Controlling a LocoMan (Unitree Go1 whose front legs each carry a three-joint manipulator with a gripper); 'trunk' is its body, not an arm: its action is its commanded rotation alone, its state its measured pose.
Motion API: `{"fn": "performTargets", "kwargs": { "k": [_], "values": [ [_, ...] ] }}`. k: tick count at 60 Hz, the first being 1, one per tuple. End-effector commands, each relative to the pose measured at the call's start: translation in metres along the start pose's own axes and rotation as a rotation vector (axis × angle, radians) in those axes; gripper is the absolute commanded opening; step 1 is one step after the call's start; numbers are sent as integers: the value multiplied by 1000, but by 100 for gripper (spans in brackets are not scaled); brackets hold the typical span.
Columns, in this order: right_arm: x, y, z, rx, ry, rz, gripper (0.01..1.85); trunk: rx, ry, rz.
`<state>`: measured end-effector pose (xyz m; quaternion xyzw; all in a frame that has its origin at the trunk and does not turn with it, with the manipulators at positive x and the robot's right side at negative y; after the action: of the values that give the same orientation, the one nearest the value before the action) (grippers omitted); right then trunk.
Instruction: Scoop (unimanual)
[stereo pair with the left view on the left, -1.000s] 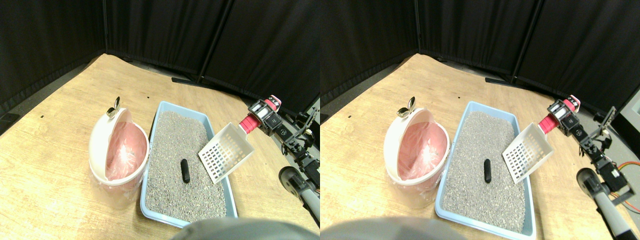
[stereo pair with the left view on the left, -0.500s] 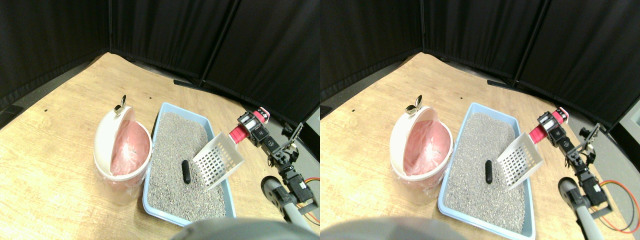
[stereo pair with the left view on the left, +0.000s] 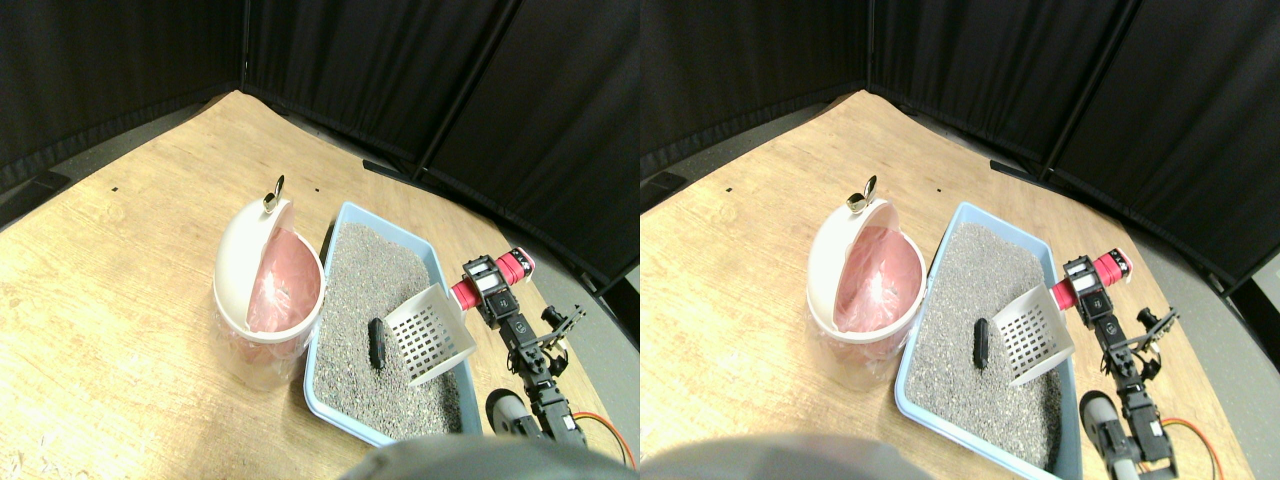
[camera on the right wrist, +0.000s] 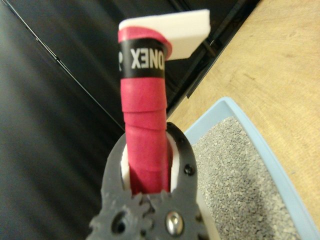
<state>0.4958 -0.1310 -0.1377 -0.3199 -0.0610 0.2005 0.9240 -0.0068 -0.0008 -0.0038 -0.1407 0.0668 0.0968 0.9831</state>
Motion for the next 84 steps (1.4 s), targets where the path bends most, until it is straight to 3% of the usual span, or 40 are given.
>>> {"fn": "performTargets", "kwargs": {
  "k": [1,6,14,37,43,48,55,69,84],
  "values": [
    [0,25,-10,46,54,163,6,-3,31,28],
    [2,33,-8,61,63,162,6,-5,24,33],
    [8,41,-1,120,83,164,6,-14,31,46],
    [20,38,0,246,123,107,6,-12,31,61],
    [20,30,-6,312,177,28,6,-12,37,61],
    [20,27,-9,307,188,2,6,-15,30,60],
    [13,26,-17,396,230,-49,6,-17,32,59],
    [-4,36,-29,536,231,-105,6,-17,39,59],
    [-9,49,-43,630,248,-139,6,-10,45,56]
  ]
}}
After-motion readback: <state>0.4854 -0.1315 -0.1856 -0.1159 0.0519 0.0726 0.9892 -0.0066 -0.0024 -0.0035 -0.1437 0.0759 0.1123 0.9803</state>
